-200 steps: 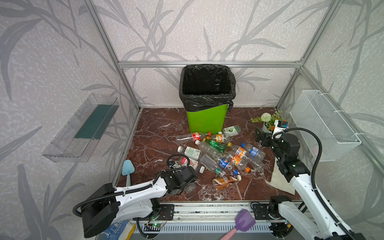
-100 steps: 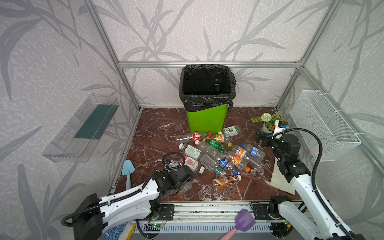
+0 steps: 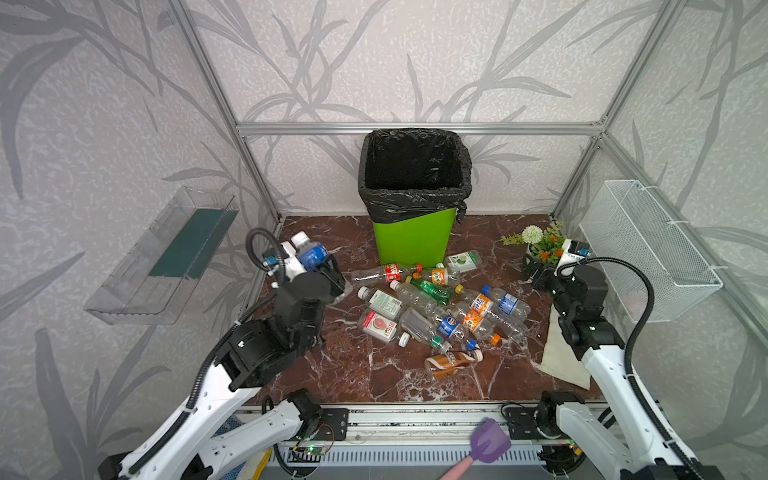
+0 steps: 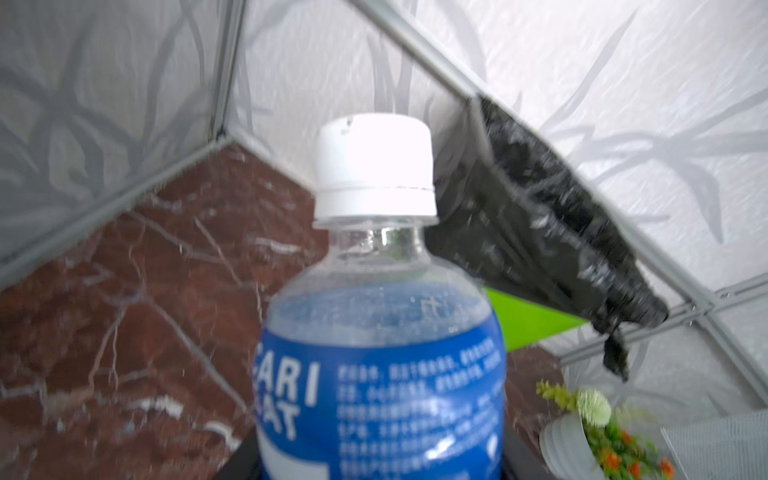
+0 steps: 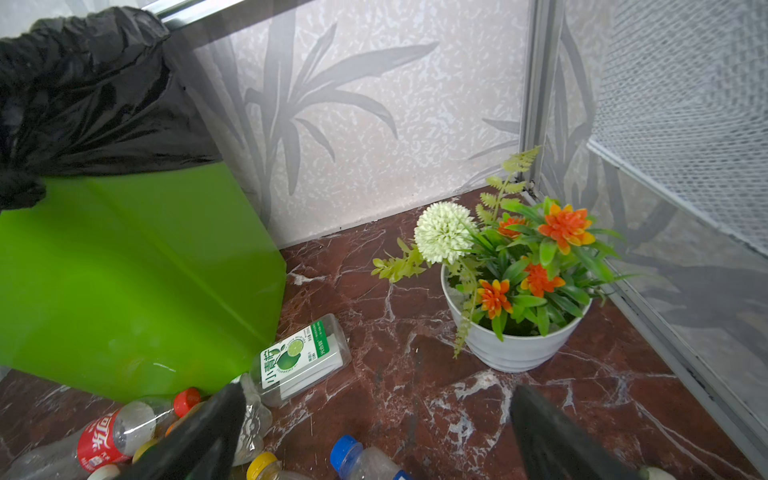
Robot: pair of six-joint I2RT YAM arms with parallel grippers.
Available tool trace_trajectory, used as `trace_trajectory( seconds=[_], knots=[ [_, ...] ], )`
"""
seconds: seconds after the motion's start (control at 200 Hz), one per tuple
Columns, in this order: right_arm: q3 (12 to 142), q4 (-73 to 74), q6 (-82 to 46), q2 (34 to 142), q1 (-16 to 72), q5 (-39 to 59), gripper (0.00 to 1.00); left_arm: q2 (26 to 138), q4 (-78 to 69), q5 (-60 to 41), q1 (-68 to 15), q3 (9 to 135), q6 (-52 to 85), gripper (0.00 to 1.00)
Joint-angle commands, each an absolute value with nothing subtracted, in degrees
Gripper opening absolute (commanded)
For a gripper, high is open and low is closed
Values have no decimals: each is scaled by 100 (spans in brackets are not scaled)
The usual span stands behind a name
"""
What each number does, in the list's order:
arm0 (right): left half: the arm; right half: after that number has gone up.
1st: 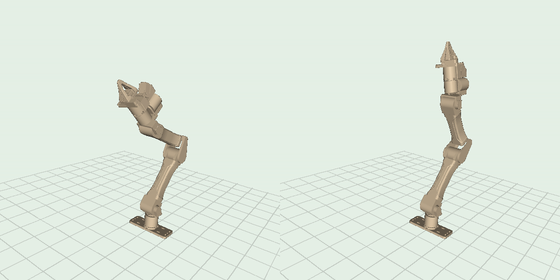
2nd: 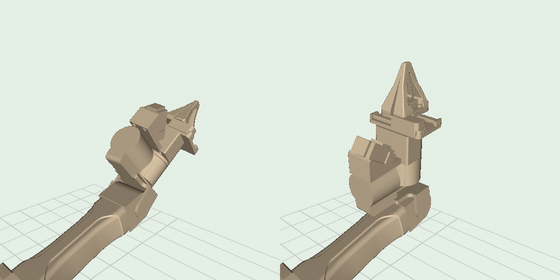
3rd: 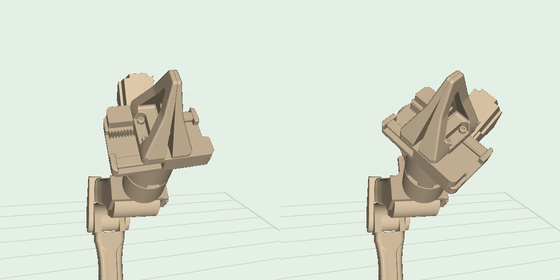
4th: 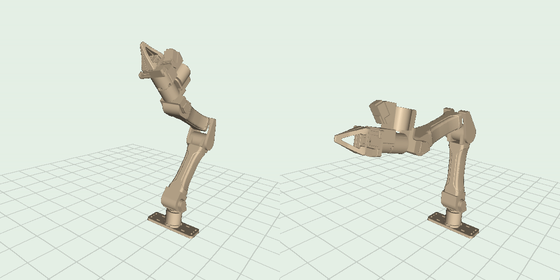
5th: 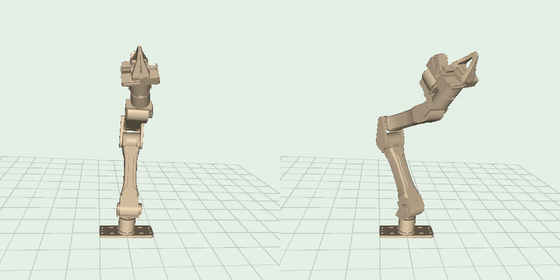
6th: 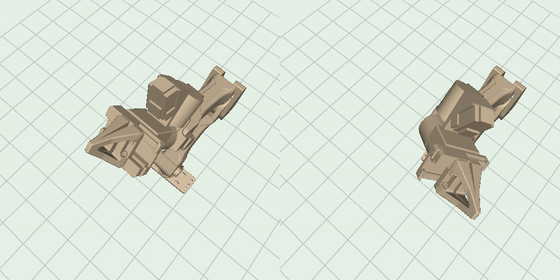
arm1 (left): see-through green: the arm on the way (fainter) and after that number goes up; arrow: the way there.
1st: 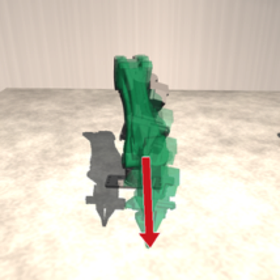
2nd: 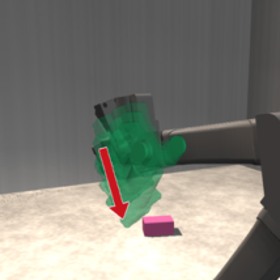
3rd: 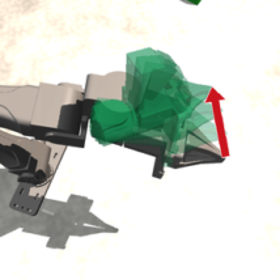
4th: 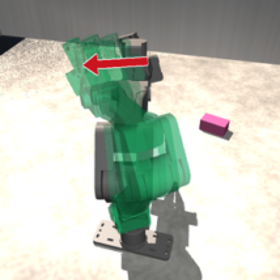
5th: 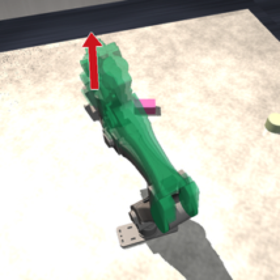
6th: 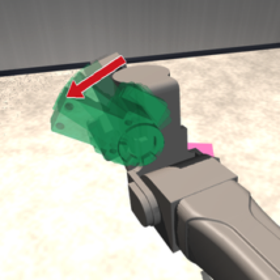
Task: Throw the plastic bottles in the bin
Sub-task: 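Lift the blue-labelled bottle over the bin and open the left gripper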
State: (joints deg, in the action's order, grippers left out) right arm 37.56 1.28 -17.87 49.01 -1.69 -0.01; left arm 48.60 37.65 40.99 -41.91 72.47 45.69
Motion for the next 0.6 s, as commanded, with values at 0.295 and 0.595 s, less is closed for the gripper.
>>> trace_trajectory(
  seconds=[0.295,0.595],
  knots=[
    [3903,533,-2223,5192,-343,1305,100,11261,4241,298,-2627,15056,2296,73],
    [4193,-518,-2070,5056,-362,1123,99,9804,1828,616,-2700,12539,1521,99]
  ],
)
